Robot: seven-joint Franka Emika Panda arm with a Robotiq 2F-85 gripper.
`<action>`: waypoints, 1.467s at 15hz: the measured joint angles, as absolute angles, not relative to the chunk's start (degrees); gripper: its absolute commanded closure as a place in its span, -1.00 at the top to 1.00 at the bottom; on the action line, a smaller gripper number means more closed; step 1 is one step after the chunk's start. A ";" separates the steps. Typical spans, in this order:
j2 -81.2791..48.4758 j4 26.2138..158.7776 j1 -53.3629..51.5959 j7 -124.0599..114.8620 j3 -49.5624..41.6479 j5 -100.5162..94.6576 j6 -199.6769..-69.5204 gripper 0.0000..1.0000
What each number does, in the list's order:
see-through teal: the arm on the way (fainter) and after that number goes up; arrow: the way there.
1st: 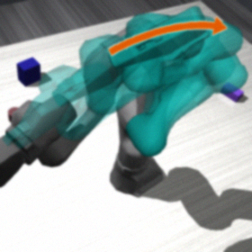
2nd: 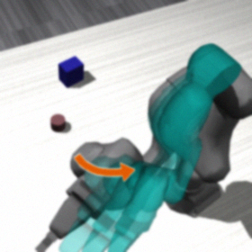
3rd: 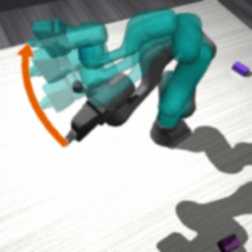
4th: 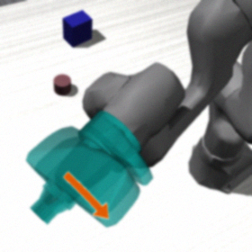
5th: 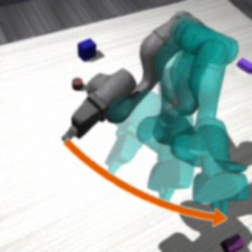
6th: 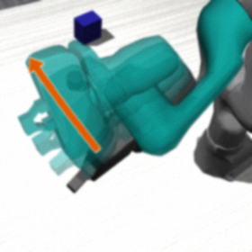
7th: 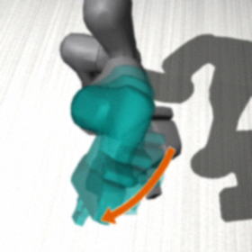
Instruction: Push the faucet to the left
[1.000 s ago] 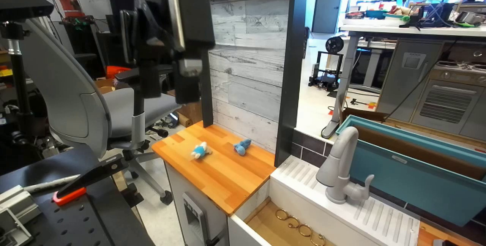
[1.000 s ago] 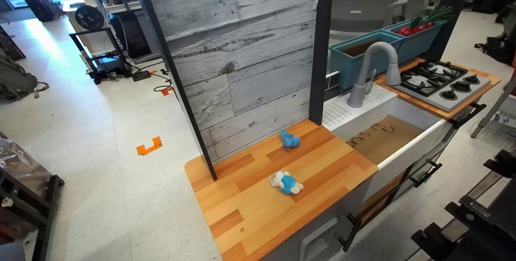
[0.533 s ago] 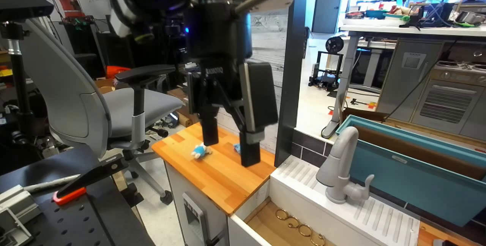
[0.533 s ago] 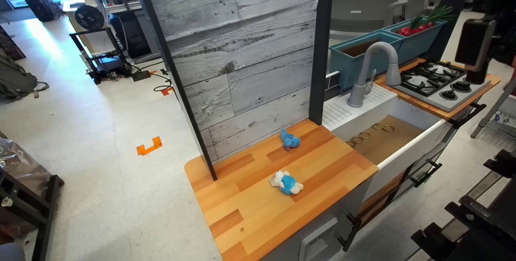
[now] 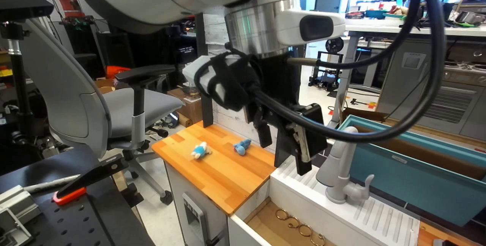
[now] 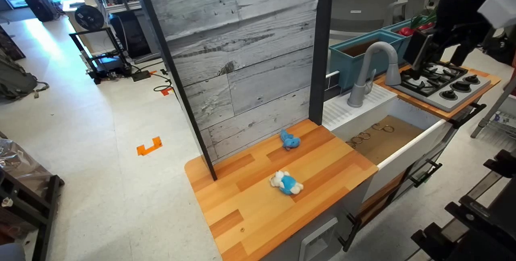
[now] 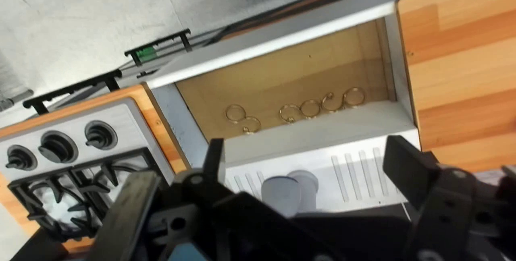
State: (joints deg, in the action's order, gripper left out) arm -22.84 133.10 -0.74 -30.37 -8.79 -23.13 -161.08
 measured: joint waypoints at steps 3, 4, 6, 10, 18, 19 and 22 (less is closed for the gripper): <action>-26.82 131.29 -5.03 -31.26 -14.38 -22.81 -170.86 1.00; -28.28 130.57 -6.66 -31.30 -16.45 -22.09 -173.59 1.00; -31.21 129.37 -9.58 -30.80 -19.93 -18.69 -177.49 1.00; -36.43 128.06 -12.43 -26.22 -22.32 -9.38 -181.82 1.00; -43.17 124.27 -12.59 -18.22 -20.26 -0.25 -185.08 1.00; -43.71 123.62 -12.44 -17.63 -19.79 0.34 -185.10 1.00; -44.87 122.06 -11.85 -16.44 -18.04 1.16 -185.14 1.00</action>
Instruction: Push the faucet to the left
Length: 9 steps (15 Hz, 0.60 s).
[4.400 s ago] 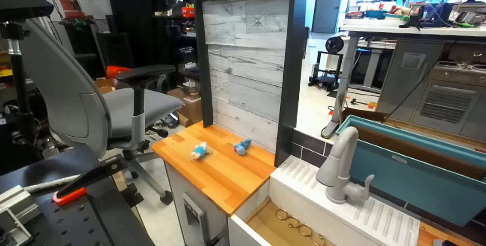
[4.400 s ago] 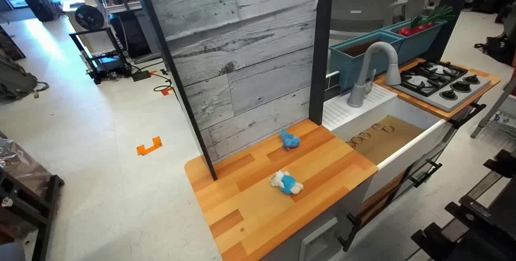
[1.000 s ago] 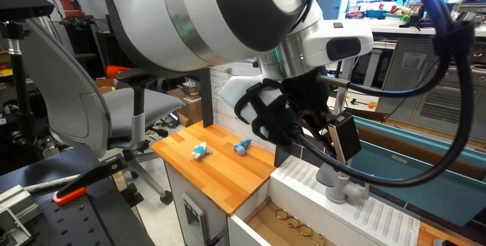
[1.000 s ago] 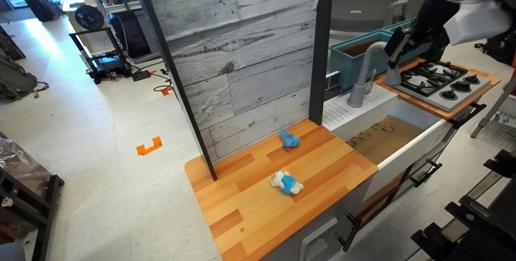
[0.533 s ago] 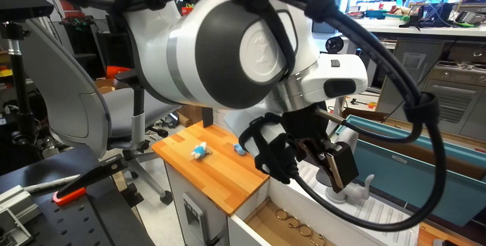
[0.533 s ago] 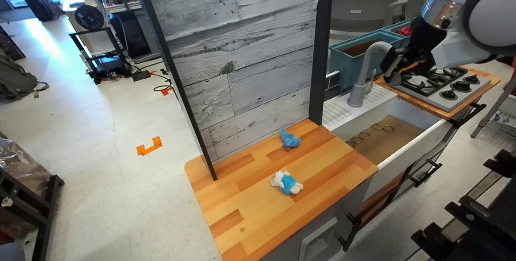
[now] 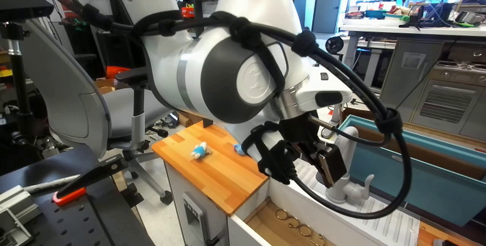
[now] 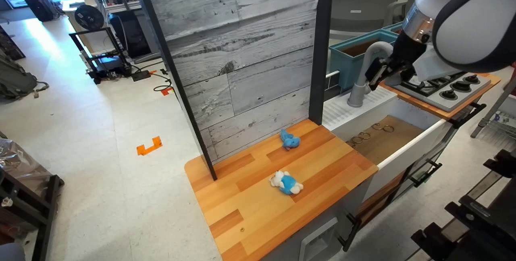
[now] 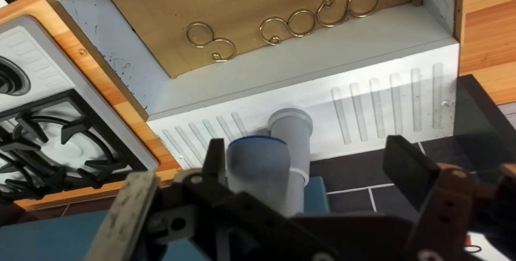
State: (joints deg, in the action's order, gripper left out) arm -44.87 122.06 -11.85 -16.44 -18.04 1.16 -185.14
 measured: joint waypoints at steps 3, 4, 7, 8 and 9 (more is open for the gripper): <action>-45.74 121.34 -11.85 -14.94 -17.30 1.53 -185.76 1.00; -45.79 121.27 -11.85 -14.40 -17.37 1.54 -185.78 1.00; -46.84 120.10 -12.02 -12.94 -17.88 1.54 -185.77 1.00; -47.63 119.26 -12.14 -12.25 -18.12 1.54 -185.54 1.00; -48.47 118.23 -12.25 -11.32 -18.30 1.52 -185.11 1.00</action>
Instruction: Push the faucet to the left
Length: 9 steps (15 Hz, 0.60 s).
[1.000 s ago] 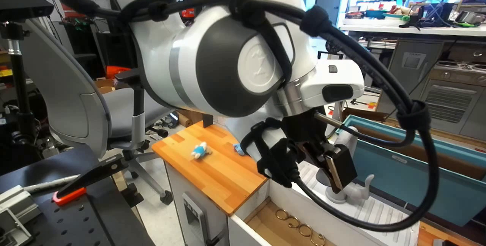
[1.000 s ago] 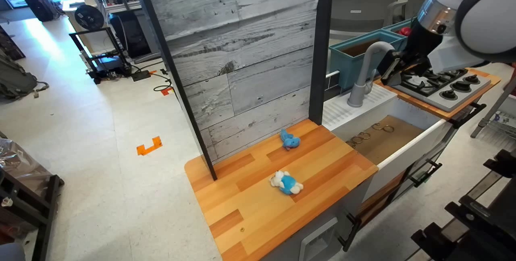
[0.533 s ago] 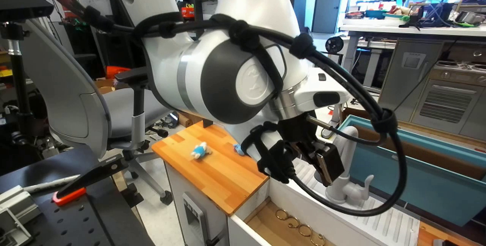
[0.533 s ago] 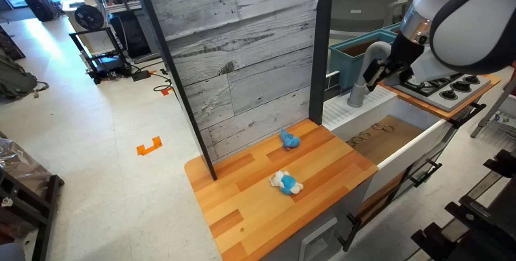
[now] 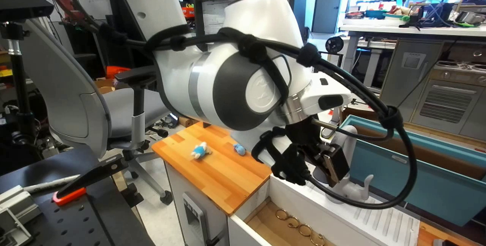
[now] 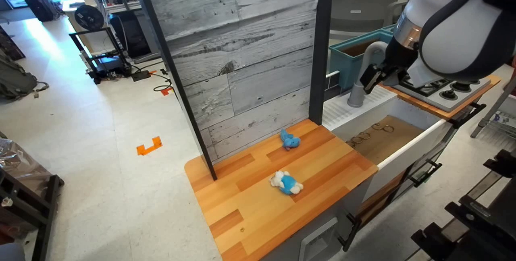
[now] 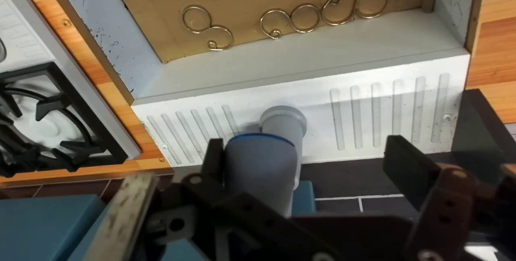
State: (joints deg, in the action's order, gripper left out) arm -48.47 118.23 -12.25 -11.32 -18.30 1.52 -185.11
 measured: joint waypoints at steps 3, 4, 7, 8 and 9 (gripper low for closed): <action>-50.30 115.04 -11.88 -9.42 -18.05 1.50 -182.48 1.00; -50.26 114.66 -11.51 -8.73 -17.72 1.47 -181.84 1.00; -49.39 114.87 -8.69 -5.94 -13.59 1.26 -181.83 1.00; -49.01 114.89 -7.27 -4.93 -11.15 1.22 -181.89 1.00; -48.62 114.88 -5.87 -3.94 -8.46 1.20 -182.10 1.00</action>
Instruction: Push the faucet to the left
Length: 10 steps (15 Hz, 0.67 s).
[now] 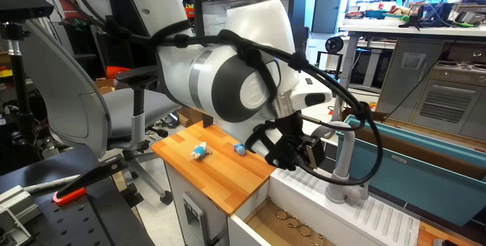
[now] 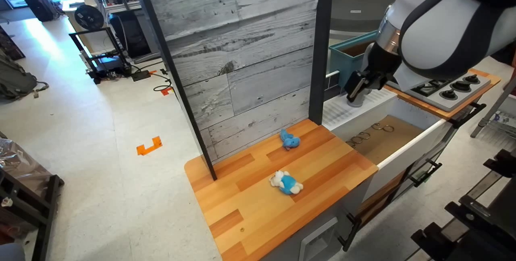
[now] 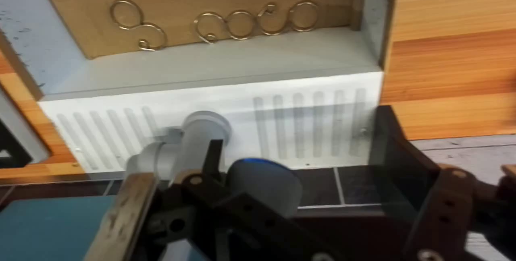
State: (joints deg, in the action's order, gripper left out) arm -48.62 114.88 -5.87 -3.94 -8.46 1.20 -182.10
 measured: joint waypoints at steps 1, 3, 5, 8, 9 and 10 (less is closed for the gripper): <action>-48.28 114.87 -4.65 -3.18 -5.78 1.19 -182.11 1.00; -48.10 114.79 -3.24 -2.06 -1.46 1.17 -182.11 1.00; -48.11 114.46 -3.11 -1.30 0.63 1.13 -182.04 1.00; -48.05 114.00 -3.38 -0.08 1.23 1.00 -181.21 1.00; -47.92 114.02 -3.16 0.41 1.51 0.97 -179.73 1.00; -47.64 114.18 -2.40 1.15 2.37 0.91 -177.18 1.00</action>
State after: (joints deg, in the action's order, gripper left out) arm -47.64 114.18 -2.40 1.15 2.37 0.91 -177.18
